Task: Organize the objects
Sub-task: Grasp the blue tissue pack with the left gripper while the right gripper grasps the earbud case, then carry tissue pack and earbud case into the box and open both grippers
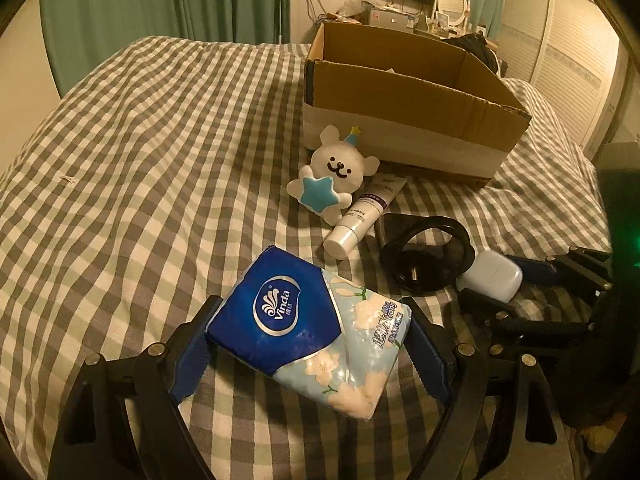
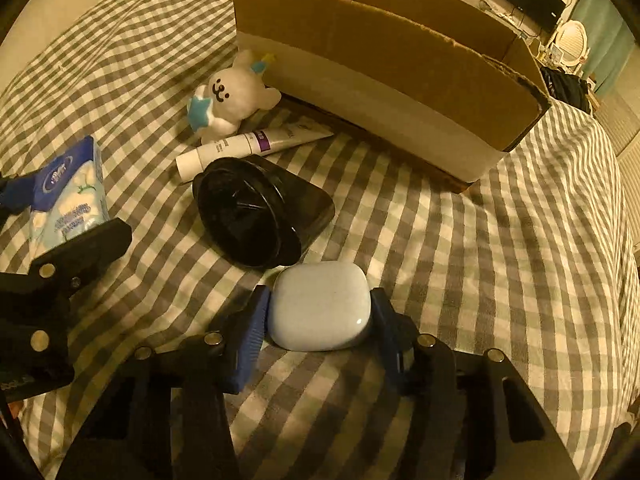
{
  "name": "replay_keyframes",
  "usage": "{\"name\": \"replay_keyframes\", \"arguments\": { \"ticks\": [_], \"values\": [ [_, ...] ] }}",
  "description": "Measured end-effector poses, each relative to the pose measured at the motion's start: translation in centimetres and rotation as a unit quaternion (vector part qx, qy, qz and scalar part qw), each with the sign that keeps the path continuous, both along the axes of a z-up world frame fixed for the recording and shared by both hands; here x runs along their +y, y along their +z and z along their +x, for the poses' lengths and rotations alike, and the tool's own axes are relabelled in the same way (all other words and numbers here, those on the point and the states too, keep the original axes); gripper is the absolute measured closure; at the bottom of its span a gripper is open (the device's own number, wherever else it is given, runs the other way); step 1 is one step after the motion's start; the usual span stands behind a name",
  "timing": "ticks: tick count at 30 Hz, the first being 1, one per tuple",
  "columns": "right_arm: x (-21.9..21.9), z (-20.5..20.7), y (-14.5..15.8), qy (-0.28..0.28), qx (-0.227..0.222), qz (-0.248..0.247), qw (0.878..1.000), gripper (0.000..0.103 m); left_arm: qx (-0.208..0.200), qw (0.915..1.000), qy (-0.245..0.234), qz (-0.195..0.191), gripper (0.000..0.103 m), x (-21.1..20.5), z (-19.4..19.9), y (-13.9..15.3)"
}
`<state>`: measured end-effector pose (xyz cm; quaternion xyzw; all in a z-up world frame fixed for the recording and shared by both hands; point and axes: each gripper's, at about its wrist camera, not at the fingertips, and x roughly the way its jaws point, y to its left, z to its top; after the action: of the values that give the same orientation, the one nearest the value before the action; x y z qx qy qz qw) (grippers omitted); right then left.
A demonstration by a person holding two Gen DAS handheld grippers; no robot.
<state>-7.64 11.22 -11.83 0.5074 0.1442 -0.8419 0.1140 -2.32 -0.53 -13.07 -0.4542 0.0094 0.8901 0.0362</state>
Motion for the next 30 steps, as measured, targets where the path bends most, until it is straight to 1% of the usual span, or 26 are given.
{"name": "replay_keyframes", "arguments": {
  "ticks": [2,4,7,13,17,21,24,26,28,30],
  "values": [
    [0.3,0.4,0.7,-0.006,0.016,-0.007,1.000,0.053,-0.002,1.0000,-0.002,0.003,0.016,0.1,0.0,0.0],
    [0.6,1.1,2.0,-0.013,0.049,-0.012,0.999,0.053,-0.003,1.0000,-0.004,0.002,0.016,0.2,0.1,0.0],
    [1.1,1.9,3.5,-0.019,0.082,-0.031,0.996,0.053,-0.005,1.0000,-0.006,0.000,0.016,0.3,0.1,0.0],
    [2.5,2.3,5.3,-0.033,0.101,-0.068,0.992,0.053,-0.012,0.9998,-0.016,0.005,0.016,0.6,0.0,0.7],
    [2.6,2.5,7.0,-0.034,0.116,-0.087,0.989,0.053,-0.007,0.9997,-0.023,0.002,0.016,0.9,-0.2,2.0],
    [2.7,2.4,8.6,-0.030,0.133,-0.096,0.986,0.053,0.018,0.9993,-0.033,0.005,0.016,1.1,-1.0,4.8],
    [3.4,2.2,10.8,-0.024,0.150,-0.108,0.982,0.053,0.051,0.9978,-0.041,-0.005,0.016,1.6,-1.9,7.7],
    [3.7,1.8,12.6,-0.025,0.164,-0.103,0.981,0.053,0.072,0.9963,-0.047,-0.008,0.016,1.9,-2.8,9.6],
    [4.1,1.2,14.6,-0.024,0.182,-0.105,0.977,0.053,0.097,0.9936,-0.054,-0.018,0.016,2.6,-3.8,11.9],
    [4.4,0.4,16.5,-0.023,0.196,-0.111,0.974,0.053,0.133,0.9887,-0.061,-0.033,0.016,3.5,-4.9,14.5]
  ]
}}
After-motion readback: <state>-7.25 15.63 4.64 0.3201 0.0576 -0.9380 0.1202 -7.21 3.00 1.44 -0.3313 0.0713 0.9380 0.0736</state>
